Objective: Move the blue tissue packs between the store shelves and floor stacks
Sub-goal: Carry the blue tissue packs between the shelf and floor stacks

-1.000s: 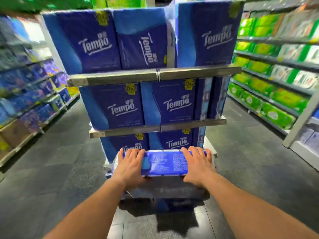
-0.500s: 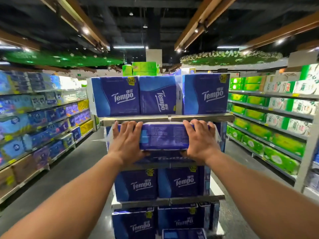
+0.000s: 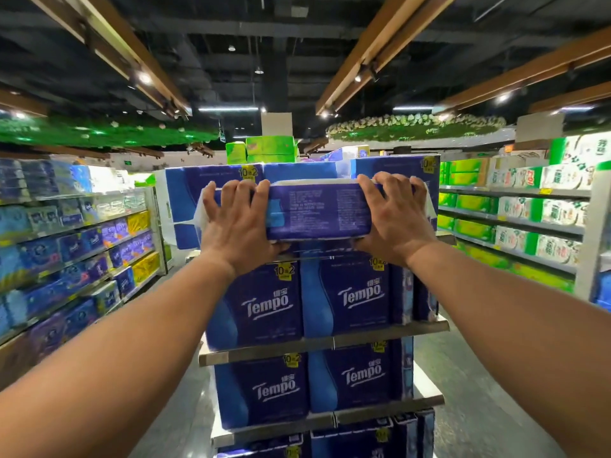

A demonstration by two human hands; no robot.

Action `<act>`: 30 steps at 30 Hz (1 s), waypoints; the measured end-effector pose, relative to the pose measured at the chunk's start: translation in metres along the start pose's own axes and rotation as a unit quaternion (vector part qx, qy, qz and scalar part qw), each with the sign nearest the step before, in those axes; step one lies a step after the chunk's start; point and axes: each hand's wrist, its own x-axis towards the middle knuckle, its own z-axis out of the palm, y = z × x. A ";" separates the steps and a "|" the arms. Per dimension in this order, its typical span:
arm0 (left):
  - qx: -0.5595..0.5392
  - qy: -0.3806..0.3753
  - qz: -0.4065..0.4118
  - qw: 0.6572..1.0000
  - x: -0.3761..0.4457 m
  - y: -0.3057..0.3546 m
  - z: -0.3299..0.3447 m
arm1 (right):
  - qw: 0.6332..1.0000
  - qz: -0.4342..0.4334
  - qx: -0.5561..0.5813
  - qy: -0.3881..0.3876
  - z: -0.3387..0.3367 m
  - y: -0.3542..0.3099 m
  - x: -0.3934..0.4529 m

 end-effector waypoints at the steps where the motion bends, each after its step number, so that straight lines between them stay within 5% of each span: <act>1: 0.001 -0.001 0.002 1.000 0.007 -0.004 0.006 | 1.000 0.003 0.002 0.000 0.006 0.001 0.007; 17: 0.061 -0.009 -0.031 0.998 0.133 -0.043 0.190 | 0.999 -0.040 -0.005 0.008 0.180 0.075 0.161; 30: 0.001 -0.153 -0.035 0.988 0.261 -0.087 0.319 | 0.981 0.031 0.041 -0.188 0.299 0.124 0.292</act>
